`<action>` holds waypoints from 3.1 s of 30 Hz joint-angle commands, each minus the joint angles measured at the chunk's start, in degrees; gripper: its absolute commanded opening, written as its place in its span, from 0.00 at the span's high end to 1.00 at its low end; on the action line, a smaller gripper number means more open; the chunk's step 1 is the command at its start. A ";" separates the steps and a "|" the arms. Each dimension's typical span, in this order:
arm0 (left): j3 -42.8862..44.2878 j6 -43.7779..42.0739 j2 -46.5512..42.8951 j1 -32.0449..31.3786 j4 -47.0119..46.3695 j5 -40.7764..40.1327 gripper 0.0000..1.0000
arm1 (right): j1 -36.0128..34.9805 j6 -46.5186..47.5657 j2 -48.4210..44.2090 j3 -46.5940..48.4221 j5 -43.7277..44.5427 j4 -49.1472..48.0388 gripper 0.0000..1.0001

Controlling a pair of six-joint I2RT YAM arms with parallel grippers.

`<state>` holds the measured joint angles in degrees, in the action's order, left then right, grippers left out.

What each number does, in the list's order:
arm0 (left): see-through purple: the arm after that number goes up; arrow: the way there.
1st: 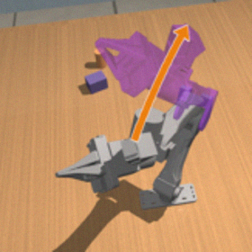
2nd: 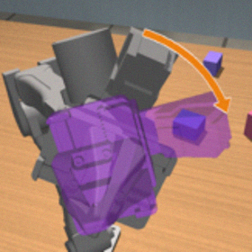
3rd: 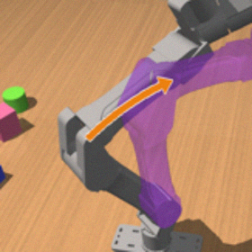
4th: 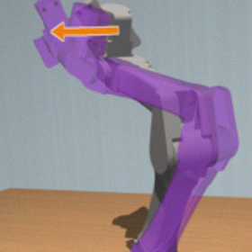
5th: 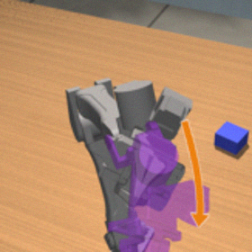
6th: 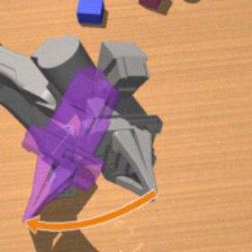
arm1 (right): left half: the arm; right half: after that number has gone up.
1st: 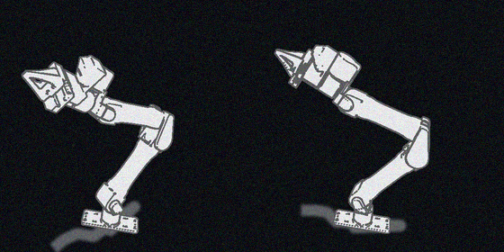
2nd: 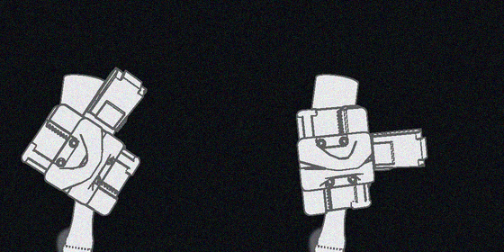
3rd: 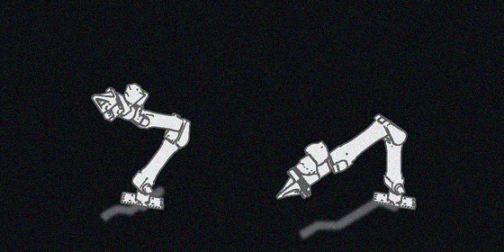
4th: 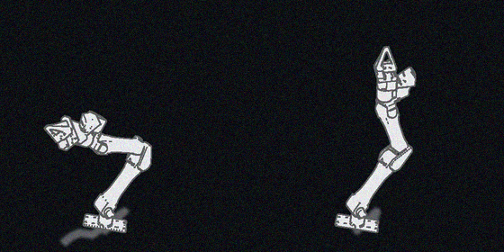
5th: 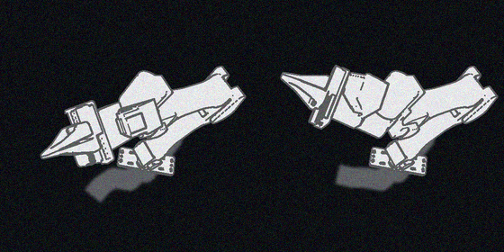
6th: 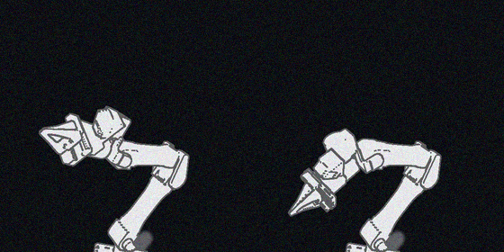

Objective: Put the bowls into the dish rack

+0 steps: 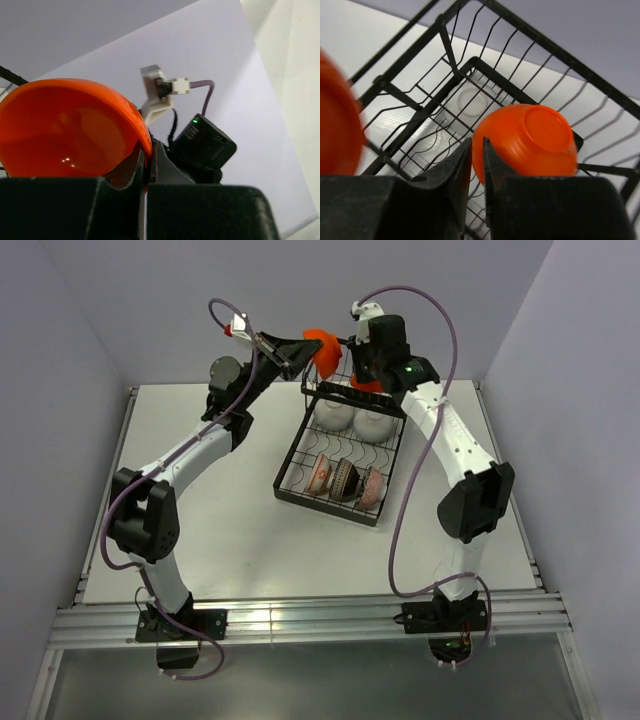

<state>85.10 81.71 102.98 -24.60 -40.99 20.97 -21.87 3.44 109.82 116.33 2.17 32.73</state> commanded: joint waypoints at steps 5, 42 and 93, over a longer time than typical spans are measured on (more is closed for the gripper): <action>1.82 4.50 1.96 -2.03 -5.41 -2.77 1.00 | 1.12 -1.08 -12.87 -0.66 1.33 -3.72 0.54; 4.02 7.15 1.26 -2.91 -4.01 0.03 1.00 | 6.66 9.22 -10.33 0.82 -32.76 3.04 0.00; 3.06 6.79 1.44 -3.09 0.21 -0.67 0.72 | 1.83 19.05 -7.95 0.74 -25.64 0.67 1.00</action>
<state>87.13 88.16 107.59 -27.68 -38.30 19.20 -20.01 19.53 103.44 116.92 -25.04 36.10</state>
